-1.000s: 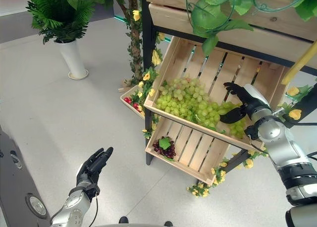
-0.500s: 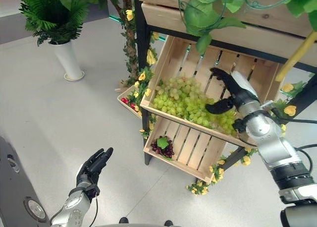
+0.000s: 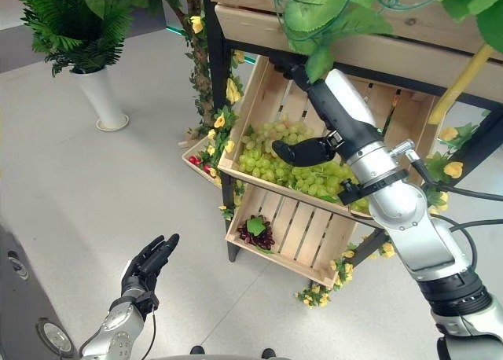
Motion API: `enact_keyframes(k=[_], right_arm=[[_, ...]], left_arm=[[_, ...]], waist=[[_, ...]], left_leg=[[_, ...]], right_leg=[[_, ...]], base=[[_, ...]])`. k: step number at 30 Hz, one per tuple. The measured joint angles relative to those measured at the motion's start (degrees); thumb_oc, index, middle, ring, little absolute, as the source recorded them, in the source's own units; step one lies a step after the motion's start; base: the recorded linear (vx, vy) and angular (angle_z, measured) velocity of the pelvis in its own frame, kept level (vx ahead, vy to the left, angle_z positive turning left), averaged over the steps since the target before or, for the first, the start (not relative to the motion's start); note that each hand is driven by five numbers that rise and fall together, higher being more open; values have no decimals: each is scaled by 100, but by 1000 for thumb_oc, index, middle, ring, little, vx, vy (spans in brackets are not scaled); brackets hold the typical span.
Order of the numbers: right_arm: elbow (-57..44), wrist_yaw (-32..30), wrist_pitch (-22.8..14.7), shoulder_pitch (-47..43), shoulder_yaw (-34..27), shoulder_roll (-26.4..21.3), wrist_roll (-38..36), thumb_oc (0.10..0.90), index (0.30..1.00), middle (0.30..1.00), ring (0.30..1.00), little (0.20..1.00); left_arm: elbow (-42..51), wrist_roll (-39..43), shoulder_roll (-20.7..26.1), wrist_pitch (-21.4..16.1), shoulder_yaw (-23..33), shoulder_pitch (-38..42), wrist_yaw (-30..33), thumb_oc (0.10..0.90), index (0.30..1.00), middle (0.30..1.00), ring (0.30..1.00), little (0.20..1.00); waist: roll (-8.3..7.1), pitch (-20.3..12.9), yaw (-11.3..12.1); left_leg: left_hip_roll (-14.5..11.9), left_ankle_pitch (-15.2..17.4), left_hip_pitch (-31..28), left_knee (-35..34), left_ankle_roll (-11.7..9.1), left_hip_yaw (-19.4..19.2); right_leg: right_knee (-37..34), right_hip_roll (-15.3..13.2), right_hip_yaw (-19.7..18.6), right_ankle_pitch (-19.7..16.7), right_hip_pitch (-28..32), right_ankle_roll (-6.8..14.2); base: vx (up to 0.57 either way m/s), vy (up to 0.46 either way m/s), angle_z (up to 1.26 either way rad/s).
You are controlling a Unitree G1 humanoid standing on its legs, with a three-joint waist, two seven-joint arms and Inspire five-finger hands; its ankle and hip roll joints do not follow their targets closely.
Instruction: Pick up the fruits from the basket on one side to the basket on the other side
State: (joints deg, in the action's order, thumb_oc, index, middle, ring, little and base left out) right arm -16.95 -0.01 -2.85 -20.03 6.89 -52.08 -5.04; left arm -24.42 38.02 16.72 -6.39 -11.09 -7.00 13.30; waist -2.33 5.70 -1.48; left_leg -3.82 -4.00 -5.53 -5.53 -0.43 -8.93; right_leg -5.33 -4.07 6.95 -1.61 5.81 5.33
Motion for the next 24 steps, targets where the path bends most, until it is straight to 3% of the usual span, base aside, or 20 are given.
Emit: enact_keyframes(k=[7,12,14,24], right_arm=[[-367,459,0,110,5,284,-517,800,900,900,900,900],[-367,915,2,524,130,1272,-1372,800,900,900,900,900],[-365,1038,20,744,390,1661,-1392,800,900,900,900,900],[-19,1273,-135,938,1193,2270,-1502,800,900,900,900,900]], left_arm=[[2,-12,-19,0,-17,3,2,800,900,900,900,900],[7,-182,-18,-3,-84,2,237,800,900,900,900,900],[46,-279,-22,-3,-145,3,346,800,900,900,900,900],[306,-553,-23,-195,-219,16,759,800,900,900,900,900]], waist=[[-18,-11,-75],[-100,-68,-36],[-113,-79,-26],[-96,-86,142]], left_leg=[[3,-2,-8,2,-21,-72],[6,-2,-7,2,-22,-68],[5,-2,-6,1,-21,-66],[8,-16,12,0,-34,95]], right_leg=[[16,10,-36,-8,-17,11],[16,-2,-20,-7,-10,12],[4,-10,-15,-5,-10,10],[-2,-17,148,13,60,-7]], base=[[-4,-3,-4],[0,0,0],[0,0,0],[-7,-2,8]])
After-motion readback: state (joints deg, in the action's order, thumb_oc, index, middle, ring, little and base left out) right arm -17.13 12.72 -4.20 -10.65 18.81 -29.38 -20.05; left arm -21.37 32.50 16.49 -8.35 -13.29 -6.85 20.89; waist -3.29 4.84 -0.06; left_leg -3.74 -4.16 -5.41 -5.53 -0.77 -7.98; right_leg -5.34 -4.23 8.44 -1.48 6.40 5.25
